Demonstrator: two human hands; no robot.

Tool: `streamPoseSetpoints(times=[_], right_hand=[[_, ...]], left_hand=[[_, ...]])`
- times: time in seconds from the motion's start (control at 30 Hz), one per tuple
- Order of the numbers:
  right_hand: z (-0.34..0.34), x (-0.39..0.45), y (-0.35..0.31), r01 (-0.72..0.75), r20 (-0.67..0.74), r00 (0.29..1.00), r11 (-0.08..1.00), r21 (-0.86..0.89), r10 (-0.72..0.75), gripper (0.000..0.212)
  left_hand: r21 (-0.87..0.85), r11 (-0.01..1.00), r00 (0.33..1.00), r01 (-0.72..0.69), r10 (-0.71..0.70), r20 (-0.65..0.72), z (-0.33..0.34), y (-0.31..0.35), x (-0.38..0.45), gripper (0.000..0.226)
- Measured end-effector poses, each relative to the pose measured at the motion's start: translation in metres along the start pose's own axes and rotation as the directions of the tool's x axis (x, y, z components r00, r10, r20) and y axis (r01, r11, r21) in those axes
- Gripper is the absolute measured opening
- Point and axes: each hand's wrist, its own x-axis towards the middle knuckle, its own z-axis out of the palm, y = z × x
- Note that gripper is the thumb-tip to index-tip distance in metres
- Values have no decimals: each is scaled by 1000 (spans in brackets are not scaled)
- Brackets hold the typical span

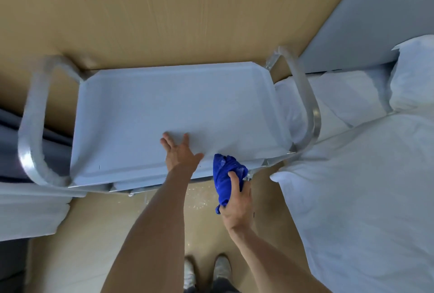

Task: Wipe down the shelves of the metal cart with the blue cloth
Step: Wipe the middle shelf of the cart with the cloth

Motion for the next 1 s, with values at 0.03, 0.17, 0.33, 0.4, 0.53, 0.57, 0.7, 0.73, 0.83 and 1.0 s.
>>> streamPoseSetpoints(times=[0.03,0.17,0.33,0.4,0.53,0.57,0.7,0.73,0.83,1.0], right_hand=[[2,-5,4,4,8,1000,1000,-24,-4,97],[25,-41,17,-37,104,993,996,-82,46,86],[64,-58,12,-93,183,979,996,-6,93,76],[80,-52,3,-110,163,981,993,30,104,76],[113,-25,-12,-104,99,991,989,101,94,80],[120,-15,-14,-87,78,994,990,113,79,80],[154,31,-13,36,-58,998,994,104,-30,86],[164,44,-11,71,-99,993,994,78,-63,86],[197,87,4,131,-173,977,991,17,-126,88],[251,131,42,199,-252,945,978,-58,-207,87]], left_hand=[[-16,998,998,-54,53,-45,2,-8,-9,57],[-71,981,937,-182,151,-316,27,-46,-66,16],[70,997,999,27,-29,39,64,-101,-91,35],[90,993,993,83,-90,73,74,-119,-85,44],[106,993,994,61,-69,79,91,-139,-60,47],[110,993,996,52,-60,68,95,-143,-52,47],[158,987,1000,-8,7,8,121,-159,-18,47],[185,982,999,-28,32,-23,129,-163,-6,44],[230,971,981,-68,108,-164,157,-169,31,31],[124,965,900,-230,260,-350,203,-173,72,22]])
